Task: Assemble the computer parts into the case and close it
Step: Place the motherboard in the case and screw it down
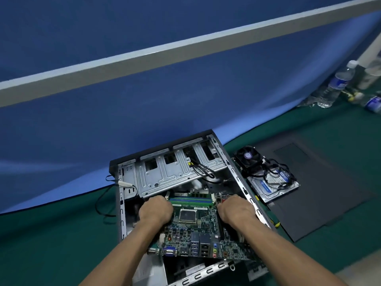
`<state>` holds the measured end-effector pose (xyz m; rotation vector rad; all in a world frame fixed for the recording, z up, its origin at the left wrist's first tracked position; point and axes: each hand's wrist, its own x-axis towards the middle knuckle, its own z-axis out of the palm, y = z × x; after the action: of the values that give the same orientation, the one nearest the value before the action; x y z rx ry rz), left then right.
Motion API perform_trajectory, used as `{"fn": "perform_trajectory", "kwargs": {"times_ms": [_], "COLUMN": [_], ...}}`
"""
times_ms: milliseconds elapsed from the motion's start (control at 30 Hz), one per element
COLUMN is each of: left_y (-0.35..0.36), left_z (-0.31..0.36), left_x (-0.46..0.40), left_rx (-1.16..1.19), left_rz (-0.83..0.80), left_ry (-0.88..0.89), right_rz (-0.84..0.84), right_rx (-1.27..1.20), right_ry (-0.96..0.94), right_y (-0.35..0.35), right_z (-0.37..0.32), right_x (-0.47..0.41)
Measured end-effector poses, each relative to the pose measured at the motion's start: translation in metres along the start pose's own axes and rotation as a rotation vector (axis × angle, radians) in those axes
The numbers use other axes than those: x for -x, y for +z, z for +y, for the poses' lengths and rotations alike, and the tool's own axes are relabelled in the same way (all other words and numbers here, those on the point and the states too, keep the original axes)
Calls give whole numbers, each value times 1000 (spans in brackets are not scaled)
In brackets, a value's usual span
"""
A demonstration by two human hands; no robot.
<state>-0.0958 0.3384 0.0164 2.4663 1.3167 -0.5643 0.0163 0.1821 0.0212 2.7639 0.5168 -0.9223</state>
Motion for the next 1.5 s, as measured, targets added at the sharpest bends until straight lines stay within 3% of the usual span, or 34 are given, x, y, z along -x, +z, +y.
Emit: {"fn": "perform_trajectory", "kwargs": {"times_ms": [233,467,633,733,867,967,1200,1300,1367,1500], "left_y": [-1,-9,-22,-27,-25,-31,-46,-42,-34,-17], "left_z": [-10,-15,-12,-4,12,23,33,22,19,24], "left_x": [-10,2,14,22,41,51,72,72,74,77], "left_rx": [255,429,394,254,-91,-48,90,-16,-175,-431], "left_rz": [-210,-279,-322,-306,-145,-106,-301,-374,-277,81], "left_ry": [-84,-94,-56,8,149,195,298,317,379,470], "right_rz": [27,-19,-101,-133,-78,-1,43,80,72,-12], "right_rx": [-62,-298,-520,-646,-665,-618,-563,-575,-589,-561], "right_ry": [81,-38,-122,-146,-159,-148,-184,-210,-228,-241], "right_y": [6,-5,-1,0,3,7,15,12,8,-1], "right_z": [-7,-6,5,11,15,11,10,11,11,9], "right_x": [-11,-20,-26,-27,-24,-18,-24,-27,-29,-27]}}
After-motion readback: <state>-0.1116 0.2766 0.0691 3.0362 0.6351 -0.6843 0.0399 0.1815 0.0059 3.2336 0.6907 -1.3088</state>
